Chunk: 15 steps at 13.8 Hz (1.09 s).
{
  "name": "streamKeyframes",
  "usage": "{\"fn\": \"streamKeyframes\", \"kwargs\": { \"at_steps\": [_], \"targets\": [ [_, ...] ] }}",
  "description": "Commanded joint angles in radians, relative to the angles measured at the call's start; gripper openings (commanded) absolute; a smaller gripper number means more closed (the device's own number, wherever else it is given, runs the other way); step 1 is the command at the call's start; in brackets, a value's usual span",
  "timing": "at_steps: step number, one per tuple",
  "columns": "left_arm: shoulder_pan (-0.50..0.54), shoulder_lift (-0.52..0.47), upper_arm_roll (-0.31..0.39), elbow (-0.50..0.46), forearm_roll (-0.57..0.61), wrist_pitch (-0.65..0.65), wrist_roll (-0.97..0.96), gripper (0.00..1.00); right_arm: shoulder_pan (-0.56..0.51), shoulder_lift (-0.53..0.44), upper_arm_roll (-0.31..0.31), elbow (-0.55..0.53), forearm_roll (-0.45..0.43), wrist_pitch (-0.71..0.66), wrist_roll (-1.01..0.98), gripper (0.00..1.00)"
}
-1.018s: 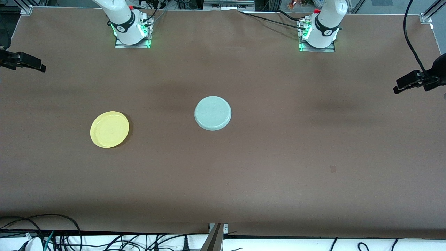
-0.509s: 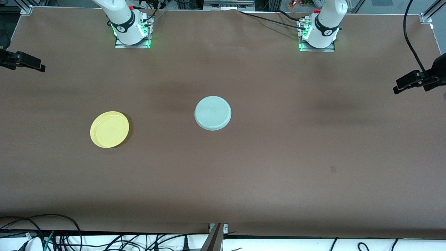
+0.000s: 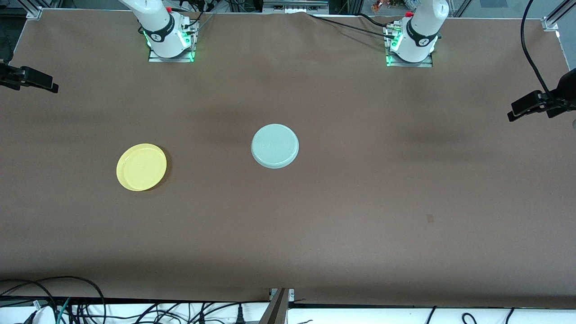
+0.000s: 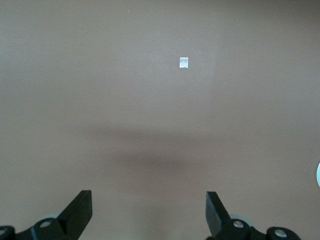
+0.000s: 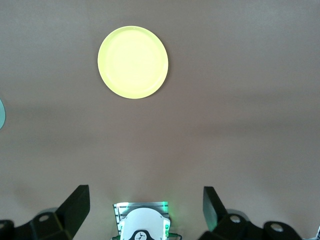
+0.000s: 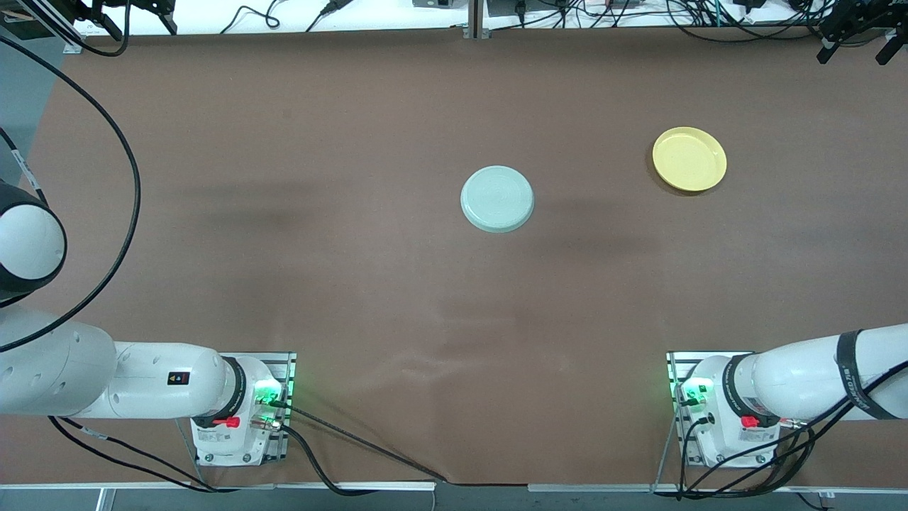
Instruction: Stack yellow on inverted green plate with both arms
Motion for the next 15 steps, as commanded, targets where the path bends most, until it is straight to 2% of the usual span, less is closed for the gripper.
{"fn": "streamKeyframes", "kwargs": {
  "at_steps": [1, 4, 8, 13, 15],
  "targets": [
    [0.004, 0.001, -0.008, 0.016, 0.013, -0.008, -0.001, 1.00, 0.000, 0.009, 0.002, 0.021, 0.004, -0.020, 0.014, 1.00],
    [0.003, 0.006, -0.011, 0.018, 0.013, -0.008, -0.001, 1.00, -0.005, 0.010, 0.000, 0.015, -0.009, -0.018, 0.002, 1.00],
    [0.003, 0.004, -0.011, 0.018, 0.013, -0.008, -0.001, 1.00, -0.055, 0.055, -0.009, 0.015, -0.009, 0.057, -0.005, 1.00],
    [0.003, 0.004, -0.011, 0.018, 0.013, -0.008, -0.001, 1.00, -0.078, 0.194, -0.011, 0.008, -0.006, 0.160, -0.025, 1.00],
    [0.003, 0.004, -0.011, 0.018, 0.013, -0.002, -0.001, 1.00, -0.066, 0.230, -0.006, -0.033, -0.008, 0.207, -0.035, 1.00]
  ]
}}
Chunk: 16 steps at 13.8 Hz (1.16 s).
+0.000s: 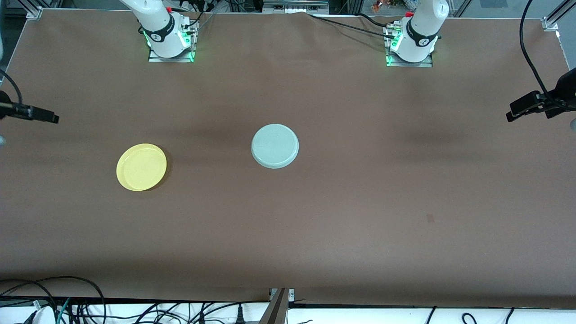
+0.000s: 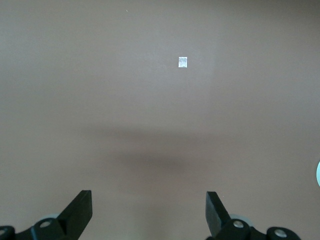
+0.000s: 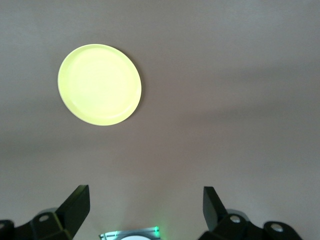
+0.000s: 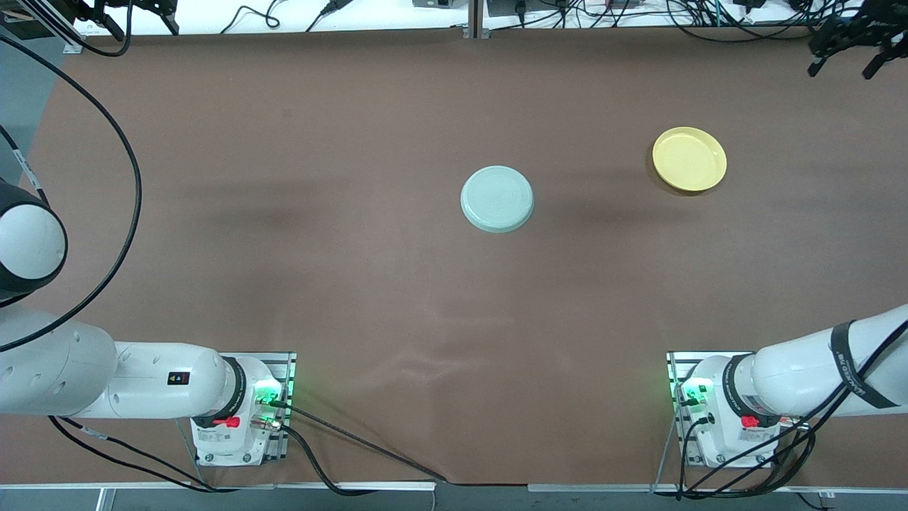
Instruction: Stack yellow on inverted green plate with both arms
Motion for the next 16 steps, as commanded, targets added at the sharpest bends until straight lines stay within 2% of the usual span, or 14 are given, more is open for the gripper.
{"fn": "streamKeyframes", "kwargs": {
  "at_steps": [1, 4, 7, 8, 10, 12, 13, 14, 15, 16],
  "targets": [
    [0.003, 0.002, -0.007, 0.019, 0.013, -0.002, -0.001, 1.00, 0.004, 0.048, 0.010, -0.050, -0.005, 0.066, -0.058, 1.00],
    [0.003, 0.004, -0.007, 0.021, 0.022, 0.000, -0.001, 1.00, 0.016, 0.084, 0.013, -0.187, 0.001, 0.297, -0.091, 1.00],
    [0.006, 0.007, -0.003, 0.048, 0.015, -0.002, -0.001, 1.00, 0.024, 0.129, 0.029, -0.340, 0.006, 0.587, -0.094, 1.00],
    [0.008, 0.007, -0.001, 0.054, 0.013, -0.002, -0.001, 1.00, 0.024, 0.147, 0.027, -0.366, 0.006, 0.645, -0.103, 0.98],
    [0.006, 0.007, -0.001, 0.053, 0.013, -0.003, -0.001, 1.00, 0.015, 0.207, 0.027, -0.370, 0.006, 0.698, -0.149, 0.88],
    [0.006, 0.016, -0.003, 0.053, 0.010, -0.003, -0.001, 1.00, 0.009, 0.268, 0.029, -0.371, 0.007, 0.778, -0.155, 0.85],
    [0.005, 0.016, -0.004, 0.054, 0.010, -0.003, -0.001, 1.00, 0.009, 0.294, 0.029, -0.371, 0.018, 0.795, -0.155, 0.75],
    [0.003, 0.021, -0.006, 0.054, 0.010, -0.003, -0.002, 1.00, 0.009, 0.302, 0.029, -0.371, 0.044, 0.806, -0.155, 0.60],
    [0.003, 0.022, -0.007, 0.056, 0.010, -0.003, -0.002, 1.00, 0.009, 0.302, 0.029, -0.371, 0.079, 0.804, -0.155, 0.52],
    [0.003, 0.022, -0.007, 0.056, 0.010, -0.002, -0.002, 1.00, 0.006, 0.304, 0.029, -0.371, 0.116, 0.806, -0.163, 0.49]
  ]
}}
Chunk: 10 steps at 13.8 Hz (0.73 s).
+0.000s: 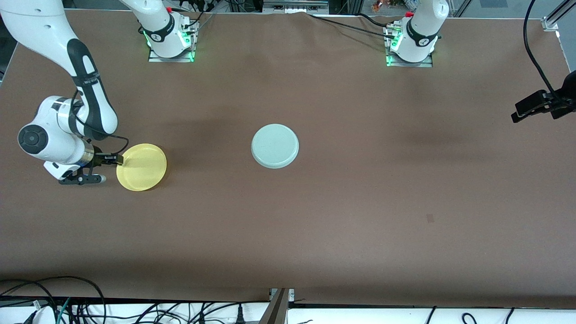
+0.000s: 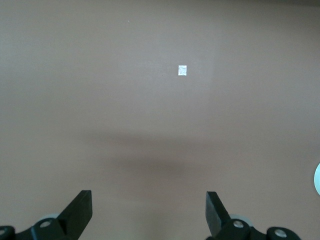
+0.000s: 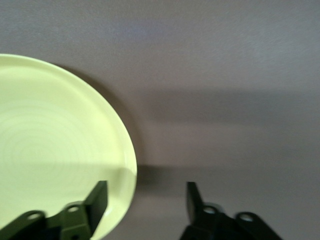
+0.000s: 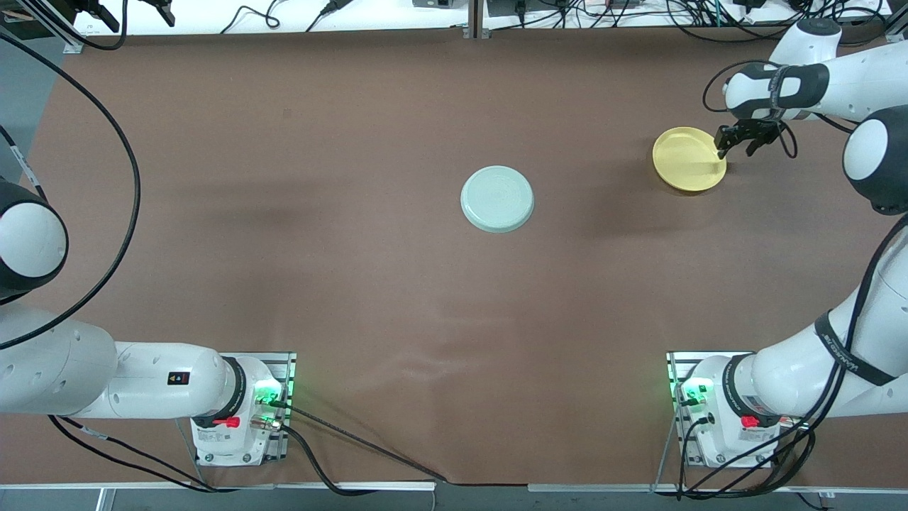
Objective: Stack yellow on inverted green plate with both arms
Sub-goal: 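Close the right gripper on the yellow plate rim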
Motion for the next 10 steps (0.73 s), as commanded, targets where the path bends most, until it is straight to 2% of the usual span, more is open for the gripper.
{"fn": "streamKeyframes", "kwargs": {
  "at_steps": [1, 3, 4, 5, 6, 10],
  "targets": [
    [0.005, 0.014, -0.008, 0.026, 0.010, -0.009, -0.002, 1.00, -0.016, -0.004, 0.001, 0.004, 0.094, 0.009, -0.065, 0.49],
    [0.005, 0.014, -0.006, 0.026, 0.010, -0.009, -0.002, 1.00, -0.027, 0.017, 0.001, 0.009, 0.182, 0.010, -0.103, 0.41],
    [0.005, 0.014, -0.008, 0.026, 0.010, -0.009, -0.002, 1.00, -0.033, 0.027, 0.001, 0.009, 0.209, 0.010, -0.131, 0.25],
    [0.005, 0.014, -0.006, 0.026, 0.010, -0.009, -0.002, 1.00, -0.038, 0.028, 0.001, 0.009, 0.217, 0.009, -0.160, 0.04],
    [0.005, 0.014, -0.006, 0.026, 0.010, -0.009, -0.002, 1.00, -0.038, 0.028, 0.000, 0.010, 0.226, 0.010, -0.160, 0.00],
    [0.005, 0.012, -0.003, 0.029, 0.012, -0.009, -0.002, 1.00, -0.050, 0.024, 0.001, 0.021, 0.253, 0.000, -0.165, 0.00]
  ]
}}
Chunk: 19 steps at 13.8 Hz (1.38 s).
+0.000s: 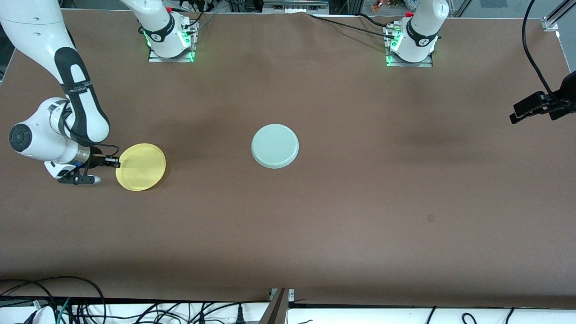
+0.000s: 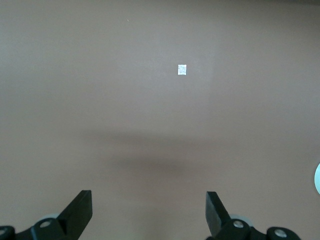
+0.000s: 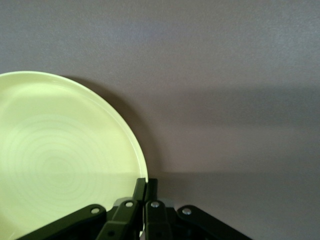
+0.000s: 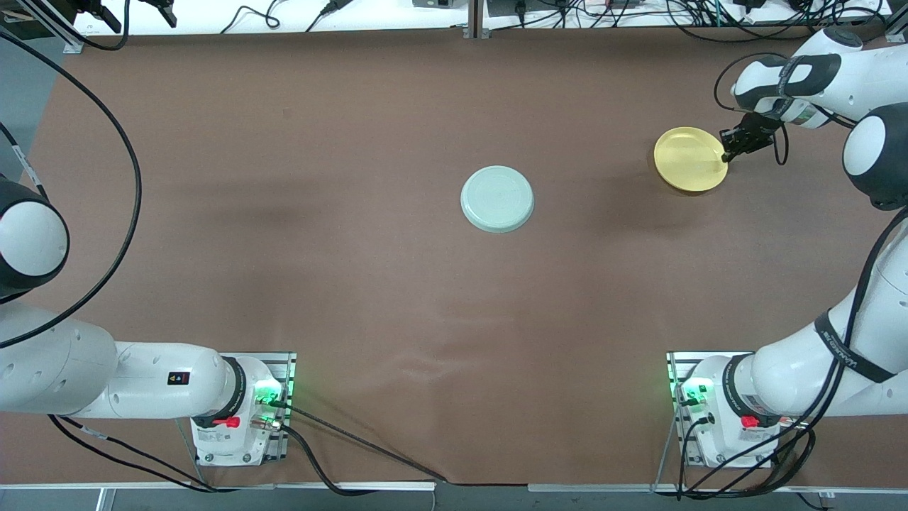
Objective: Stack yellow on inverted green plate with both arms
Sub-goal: 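Close the right gripper on the yellow plate rim, then lift and carry the yellow plate with the right gripper toward the green plate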
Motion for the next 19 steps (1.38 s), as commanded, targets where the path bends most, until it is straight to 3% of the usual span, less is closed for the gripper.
{"fn": "streamKeyframes", "kwargs": {
  "at_steps": [1, 3, 5, 8, 10, 12, 19],
  "targets": [
    [0.004, 0.009, -0.002, 0.028, 0.012, -0.009, -0.001, 1.00, -0.014, -0.002, 0.006, 0.027, 0.019, -0.002, -0.020, 0.00],
    [0.004, 0.009, -0.003, 0.028, 0.012, -0.009, -0.001, 1.00, -0.008, -0.048, 0.006, 0.059, 0.019, -0.075, -0.016, 0.00],
    [0.004, 0.009, -0.002, 0.028, 0.012, -0.009, -0.001, 1.00, -0.007, -0.056, 0.013, 0.157, 0.021, -0.260, 0.021, 0.00],
    [0.004, 0.009, -0.003, 0.027, 0.013, -0.010, -0.001, 1.00, -0.004, -0.048, 0.099, 0.347, 0.021, -0.531, 0.194, 0.00],
    [0.004, 0.009, -0.005, 0.027, 0.013, -0.010, -0.001, 1.00, 0.004, -0.042, 0.188, 0.394, 0.046, -0.548, 0.313, 0.00],
    [0.004, 0.009, -0.002, 0.027, 0.013, -0.009, -0.003, 1.00, 0.034, -0.010, 0.231, 0.424, 0.112, -0.521, 0.435, 0.00],
    [0.032, 0.009, 0.012, 0.054, 0.021, -0.005, -0.006, 1.00, 0.218, 0.014, 0.240, 0.429, 0.224, -0.438, 0.558, 0.00]
  ]
}}
